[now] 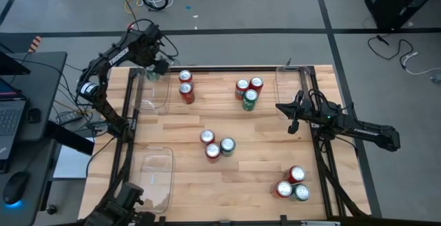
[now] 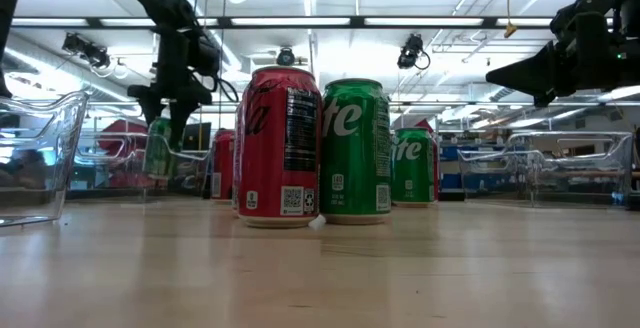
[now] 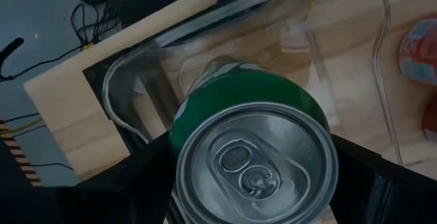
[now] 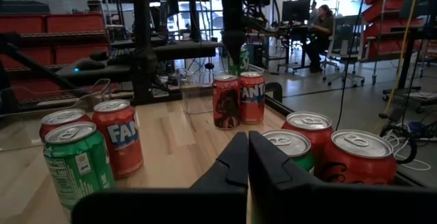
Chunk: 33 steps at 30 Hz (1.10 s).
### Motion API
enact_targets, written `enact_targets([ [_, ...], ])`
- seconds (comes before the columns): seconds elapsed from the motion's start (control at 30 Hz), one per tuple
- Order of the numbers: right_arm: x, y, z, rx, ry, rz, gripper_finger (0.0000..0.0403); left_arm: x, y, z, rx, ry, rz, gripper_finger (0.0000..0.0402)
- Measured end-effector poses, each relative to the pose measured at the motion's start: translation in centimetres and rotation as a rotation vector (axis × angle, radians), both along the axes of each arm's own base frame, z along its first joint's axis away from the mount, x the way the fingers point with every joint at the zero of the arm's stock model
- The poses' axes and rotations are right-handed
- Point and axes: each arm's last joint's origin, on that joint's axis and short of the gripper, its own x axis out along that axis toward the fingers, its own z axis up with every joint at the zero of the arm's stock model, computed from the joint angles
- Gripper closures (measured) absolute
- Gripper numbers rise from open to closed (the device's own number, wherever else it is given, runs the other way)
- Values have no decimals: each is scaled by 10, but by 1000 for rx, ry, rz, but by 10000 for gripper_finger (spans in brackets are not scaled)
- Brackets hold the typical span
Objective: Sort soda cans
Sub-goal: Put the top left green soda can into the top left transparent bin
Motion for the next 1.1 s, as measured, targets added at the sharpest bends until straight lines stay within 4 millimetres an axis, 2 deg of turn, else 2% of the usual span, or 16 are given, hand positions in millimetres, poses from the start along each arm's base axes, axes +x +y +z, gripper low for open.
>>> enact_targets([
  [0.47, 0, 0, 0, 0, 0, 0, 402, 14, 0, -2, -15, -128, -9, 105],
  [0.87, 0, 0, 0, 0, 0, 0, 402, 44, -10, -1, -10, -242, -85, 105],
  [0.97, 0, 0, 0, 0, 0, 0, 402, 42, -10, -1, 18, -194, -78, 105],
  [1.1, 0, 0, 0, 0, 1, 0, 402, 28, -2, -1, 48, -131, -22, 105],
])
